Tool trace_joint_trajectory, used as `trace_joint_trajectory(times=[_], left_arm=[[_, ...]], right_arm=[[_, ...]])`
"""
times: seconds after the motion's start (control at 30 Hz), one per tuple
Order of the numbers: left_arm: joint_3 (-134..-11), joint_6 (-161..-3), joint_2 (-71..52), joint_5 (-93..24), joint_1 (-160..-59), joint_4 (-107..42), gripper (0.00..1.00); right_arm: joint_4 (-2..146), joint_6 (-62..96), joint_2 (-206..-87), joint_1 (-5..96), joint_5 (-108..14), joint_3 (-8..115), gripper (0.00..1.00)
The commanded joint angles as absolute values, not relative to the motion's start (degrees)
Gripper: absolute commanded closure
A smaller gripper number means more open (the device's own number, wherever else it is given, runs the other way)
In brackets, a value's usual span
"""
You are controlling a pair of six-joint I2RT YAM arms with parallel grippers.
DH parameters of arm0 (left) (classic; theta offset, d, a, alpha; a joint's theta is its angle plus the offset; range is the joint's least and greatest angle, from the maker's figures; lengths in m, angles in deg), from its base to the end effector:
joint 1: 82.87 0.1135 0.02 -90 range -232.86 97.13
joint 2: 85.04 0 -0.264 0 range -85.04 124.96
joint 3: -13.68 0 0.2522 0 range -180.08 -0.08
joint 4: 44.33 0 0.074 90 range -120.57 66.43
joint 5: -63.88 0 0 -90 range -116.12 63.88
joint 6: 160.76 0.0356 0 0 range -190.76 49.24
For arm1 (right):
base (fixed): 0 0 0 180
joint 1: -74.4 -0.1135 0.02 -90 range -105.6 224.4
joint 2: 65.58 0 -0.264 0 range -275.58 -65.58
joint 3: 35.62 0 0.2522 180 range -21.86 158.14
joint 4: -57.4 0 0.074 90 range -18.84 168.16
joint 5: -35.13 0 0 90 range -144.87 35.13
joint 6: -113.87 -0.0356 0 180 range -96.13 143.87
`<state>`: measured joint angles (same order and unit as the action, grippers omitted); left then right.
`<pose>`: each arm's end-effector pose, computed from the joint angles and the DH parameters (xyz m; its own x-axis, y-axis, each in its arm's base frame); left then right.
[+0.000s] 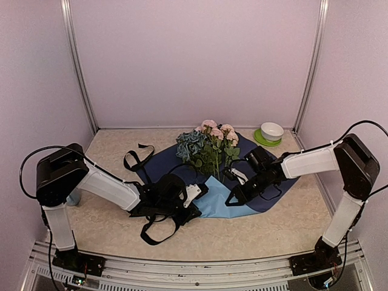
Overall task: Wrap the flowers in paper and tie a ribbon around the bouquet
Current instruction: Fold the bottom corner of the flattened wrapping paper at the center of the board, then press the fold line of the 1/4-folded wrapping paper.
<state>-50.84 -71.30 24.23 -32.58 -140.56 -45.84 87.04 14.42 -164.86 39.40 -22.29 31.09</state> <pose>0.1922 -0.3114 0.1102 -0.3745 0.5746 -0.7277 0.8801 0.4673 -0.0839 0.2541 0.2013 0.1463 -0.8280 -0.4108 -0.3817 -0.5606 0.6222 0.5465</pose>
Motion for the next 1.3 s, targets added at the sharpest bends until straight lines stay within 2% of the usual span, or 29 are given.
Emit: trace_joint_trajectory(times=[0.0,0.1,0.17,0.37,0.47,0.6,0.77,0.83,1.0,1.07,1.27], left_arm=[[-47.56,-73.46,24.27,-31.87,-140.61,-43.33,0.78],[-47.58,-73.62,24.5,-31.63,-140.74,-42.95,0.79],[-47.83,-73.67,24.75,-31.66,-140.86,-42.64,0.78],[-47.87,-73.98,25.29,-32.62,-141.22,-43.05,0.78],[-47.52,-74.02,24.96,-33.94,-141.2,-44.01,0.78],[-47.79,-74.25,25.13,-35.05,-140.96,-44.39,0.78],[-47.5,-74.93,24.82,-36.08,-140.49,-45.29,0.78],[-47.37,-75.11,24.61,-36.11,-140.27,-45.4,0.78],[-47.09,-75.51,24.21,-36.74,-140.17,-46.1,0.78],[-47.23,-75.51,24.38,-36.39,-140.1,-45.88,0.78],[-45.93,-75.51,23.61,-36.43,-139.63,-45.71,0.78]], right_arm=[[87.31,14.38,-165.41,39.95,-24.85,29.71,0.78],[89.78,12.66,-164.31,40.01,-29.56,28.91,0.7],[91.71,10.6,-162.53,40.1,-34.41,28.72,0.69],[98.94,4.74,-151.85,40.07,-56.35,30.76,0.54],[100.32,3.17,-147.5,39.11,-60.42,31.1,0.52],[93.32,2.89,-144.67,31.82,-55.77,29.05,0.68],[71.43,-0.55,-148.13,29.39,-24.82,23.27,0.9],[67.64,-1.94,-150.87,29.47,-21.2,23.14,0.99],[62.34,-4.22,-160.12,29.62,-16.66,23.07,1.0],[64.91,-2.92,-164.3,29.6,-16.46,24.41,1.0],[65.69,-2.74,-166.17,35.08,-18.52,18.97,1.0]])
